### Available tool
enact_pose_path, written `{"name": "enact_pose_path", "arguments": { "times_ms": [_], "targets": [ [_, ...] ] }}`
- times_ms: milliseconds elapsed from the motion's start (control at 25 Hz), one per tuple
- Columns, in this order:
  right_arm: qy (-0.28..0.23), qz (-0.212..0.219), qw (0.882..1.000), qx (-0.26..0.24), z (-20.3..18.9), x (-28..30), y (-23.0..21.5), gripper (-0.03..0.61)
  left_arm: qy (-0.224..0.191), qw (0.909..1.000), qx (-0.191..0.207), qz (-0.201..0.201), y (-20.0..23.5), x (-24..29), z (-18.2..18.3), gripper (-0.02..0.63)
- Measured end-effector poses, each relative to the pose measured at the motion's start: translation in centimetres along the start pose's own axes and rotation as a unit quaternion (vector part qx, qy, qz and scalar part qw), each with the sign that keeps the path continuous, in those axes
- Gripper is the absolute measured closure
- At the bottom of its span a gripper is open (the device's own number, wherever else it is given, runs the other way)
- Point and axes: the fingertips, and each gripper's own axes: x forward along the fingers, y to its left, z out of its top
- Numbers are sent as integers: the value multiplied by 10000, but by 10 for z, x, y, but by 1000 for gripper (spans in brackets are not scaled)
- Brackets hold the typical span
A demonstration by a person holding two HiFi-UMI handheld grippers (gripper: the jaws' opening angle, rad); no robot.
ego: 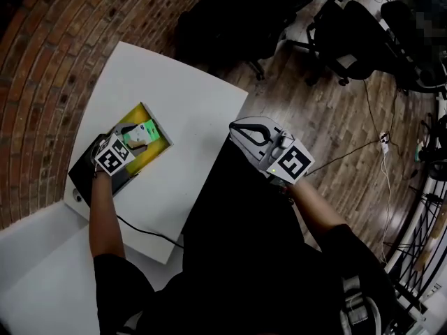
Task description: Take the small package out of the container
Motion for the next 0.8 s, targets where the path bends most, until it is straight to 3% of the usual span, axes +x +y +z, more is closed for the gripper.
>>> {"name": "enact_pose_path", "arguments": {
  "times_ms": [360, 800],
  "targets": [
    [-301, 292, 9988, -234, 42, 17, 10, 574, -1016, 9929, -242, 566, -5, -71, 51, 298],
    [-538, 744, 9941, -586, 79, 32, 35, 574, -2172, 9649, -246, 1458, -23, -195, 100, 298]
  ]
}}
